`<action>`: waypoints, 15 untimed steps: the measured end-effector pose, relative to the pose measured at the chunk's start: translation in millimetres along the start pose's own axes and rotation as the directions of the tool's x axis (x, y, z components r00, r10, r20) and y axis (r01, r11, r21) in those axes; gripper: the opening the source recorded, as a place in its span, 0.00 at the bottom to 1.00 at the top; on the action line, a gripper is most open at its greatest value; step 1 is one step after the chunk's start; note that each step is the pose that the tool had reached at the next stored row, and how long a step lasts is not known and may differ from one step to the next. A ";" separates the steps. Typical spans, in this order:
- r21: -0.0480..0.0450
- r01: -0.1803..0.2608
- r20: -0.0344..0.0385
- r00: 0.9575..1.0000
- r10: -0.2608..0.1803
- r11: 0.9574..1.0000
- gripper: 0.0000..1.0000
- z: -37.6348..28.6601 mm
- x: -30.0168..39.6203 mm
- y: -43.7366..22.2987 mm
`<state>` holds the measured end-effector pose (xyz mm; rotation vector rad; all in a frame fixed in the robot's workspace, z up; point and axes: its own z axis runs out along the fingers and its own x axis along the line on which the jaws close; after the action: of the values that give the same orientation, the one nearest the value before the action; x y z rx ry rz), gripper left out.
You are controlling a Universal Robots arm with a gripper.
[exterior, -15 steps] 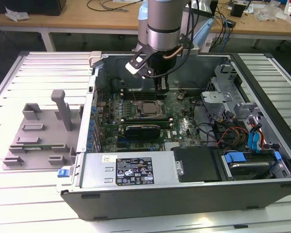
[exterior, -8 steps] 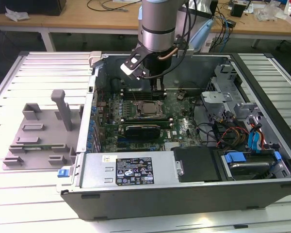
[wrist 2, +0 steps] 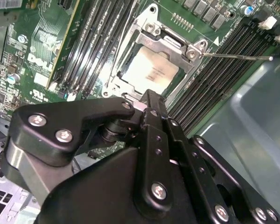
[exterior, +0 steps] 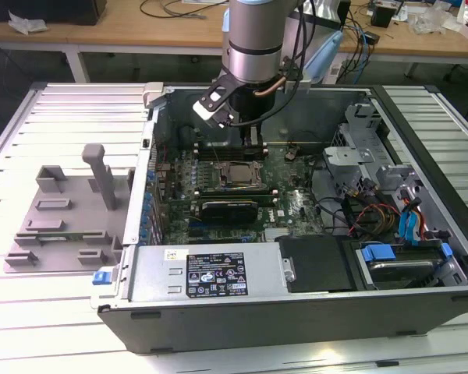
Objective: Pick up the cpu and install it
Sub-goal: 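Close the cpu cover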
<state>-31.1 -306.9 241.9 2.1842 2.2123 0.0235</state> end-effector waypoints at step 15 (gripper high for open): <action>0.001 0.000 0.001 1.000 0.000 1.000 0.11 1.6 -5.7 -8.5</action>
<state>-39.4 -312.8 240.1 2.1840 2.2124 0.0219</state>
